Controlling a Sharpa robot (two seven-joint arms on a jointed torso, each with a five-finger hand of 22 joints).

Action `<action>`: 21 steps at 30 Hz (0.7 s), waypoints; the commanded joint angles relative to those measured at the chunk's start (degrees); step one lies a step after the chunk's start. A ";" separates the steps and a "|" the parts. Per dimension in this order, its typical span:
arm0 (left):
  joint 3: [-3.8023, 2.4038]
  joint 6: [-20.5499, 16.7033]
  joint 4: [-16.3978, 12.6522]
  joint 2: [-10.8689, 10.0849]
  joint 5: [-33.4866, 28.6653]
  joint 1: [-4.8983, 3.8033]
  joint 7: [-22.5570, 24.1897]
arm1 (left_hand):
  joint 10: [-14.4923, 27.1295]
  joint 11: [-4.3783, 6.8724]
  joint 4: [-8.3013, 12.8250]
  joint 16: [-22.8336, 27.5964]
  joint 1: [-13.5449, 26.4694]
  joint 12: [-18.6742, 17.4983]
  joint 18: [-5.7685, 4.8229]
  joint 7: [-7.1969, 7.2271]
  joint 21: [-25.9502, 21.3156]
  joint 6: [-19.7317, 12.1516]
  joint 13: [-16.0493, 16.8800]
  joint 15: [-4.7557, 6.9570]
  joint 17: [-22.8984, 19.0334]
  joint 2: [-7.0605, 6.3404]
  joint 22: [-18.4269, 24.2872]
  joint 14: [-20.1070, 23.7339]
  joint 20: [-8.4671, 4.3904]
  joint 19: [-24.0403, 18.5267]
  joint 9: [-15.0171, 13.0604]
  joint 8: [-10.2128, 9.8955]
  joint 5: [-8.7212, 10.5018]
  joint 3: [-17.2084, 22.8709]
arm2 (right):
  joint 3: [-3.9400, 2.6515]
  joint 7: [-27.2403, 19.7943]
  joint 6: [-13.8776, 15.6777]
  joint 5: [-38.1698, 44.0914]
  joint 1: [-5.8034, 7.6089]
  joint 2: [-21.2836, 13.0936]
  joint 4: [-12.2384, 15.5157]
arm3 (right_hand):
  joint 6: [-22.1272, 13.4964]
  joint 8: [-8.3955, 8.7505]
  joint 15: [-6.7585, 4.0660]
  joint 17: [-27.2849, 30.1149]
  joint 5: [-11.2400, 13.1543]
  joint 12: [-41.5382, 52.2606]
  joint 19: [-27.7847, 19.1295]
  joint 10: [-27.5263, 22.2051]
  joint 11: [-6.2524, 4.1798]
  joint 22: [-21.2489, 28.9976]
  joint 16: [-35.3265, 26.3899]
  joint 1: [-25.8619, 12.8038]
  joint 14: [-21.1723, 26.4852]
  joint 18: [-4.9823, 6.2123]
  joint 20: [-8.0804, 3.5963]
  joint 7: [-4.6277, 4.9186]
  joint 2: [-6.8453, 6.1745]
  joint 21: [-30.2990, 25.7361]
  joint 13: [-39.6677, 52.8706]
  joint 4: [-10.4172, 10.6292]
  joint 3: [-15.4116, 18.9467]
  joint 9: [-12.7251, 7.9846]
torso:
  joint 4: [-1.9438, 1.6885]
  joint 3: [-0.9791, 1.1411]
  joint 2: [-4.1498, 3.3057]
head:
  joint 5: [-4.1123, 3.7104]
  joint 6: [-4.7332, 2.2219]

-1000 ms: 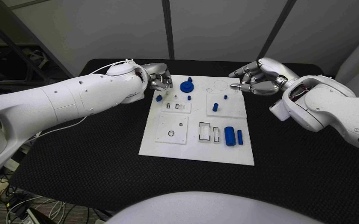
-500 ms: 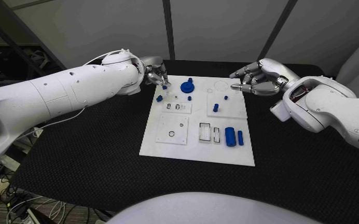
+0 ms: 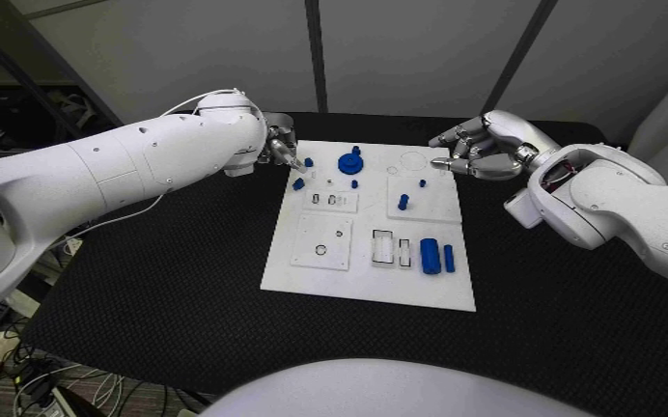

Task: Assemble the parts on the task board

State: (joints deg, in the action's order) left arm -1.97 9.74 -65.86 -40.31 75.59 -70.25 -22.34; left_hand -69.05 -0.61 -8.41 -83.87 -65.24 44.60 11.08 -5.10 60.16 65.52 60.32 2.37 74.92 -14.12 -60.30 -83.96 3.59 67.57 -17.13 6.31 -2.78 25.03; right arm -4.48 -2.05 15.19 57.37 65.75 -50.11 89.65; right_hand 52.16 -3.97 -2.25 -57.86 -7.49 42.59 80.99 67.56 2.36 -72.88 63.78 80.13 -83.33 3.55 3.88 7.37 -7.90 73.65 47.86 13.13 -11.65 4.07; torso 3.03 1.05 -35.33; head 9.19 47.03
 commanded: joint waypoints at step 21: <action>1.74 4.90 1.21 2.20 0.56 -0.17 -2.62 | -0.34 -0.07 -0.78 -0.28 -2.51 1.48 -3.09 0.35 -0.03 -0.10 0.39 0.42 5.80 0.37 -0.21 -3.46 0.05 0.73 -0.92 0.22 0.03 -5.40 | -0.04 -0.39 -0.21 0.06 0.11 0.22 0.01 | 0.43 0.18 -0.01 -0.08 -0.27 0.21 0.38 0.26 -0.11 -0.04 -0.13 -0.55 -0.29 0.61 0.12 -0.12 0.09 -0.26 -0.03 0.40 0.13 -0.06 | -0.04 -0.03 -0.07 | -0.09 0.22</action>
State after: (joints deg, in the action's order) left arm -0.22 12.96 -64.71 -38.19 75.78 -70.29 -24.32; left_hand -69.04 -0.62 -9.16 -83.87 -67.15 45.88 11.07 -5.10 60.16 65.52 60.67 2.37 74.92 -13.74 -60.55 -83.96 3.60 67.97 -17.99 6.31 -2.79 19.89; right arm -4.48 -2.04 15.19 57.37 65.75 -49.94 89.62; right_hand 52.16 -3.97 -2.25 -57.86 -7.49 42.59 80.99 67.56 2.36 -72.88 63.78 80.13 -83.33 3.56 3.88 7.37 -7.90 73.65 47.87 13.27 -11.51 4.07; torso 2.99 1.01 -35.39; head 9.11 47.25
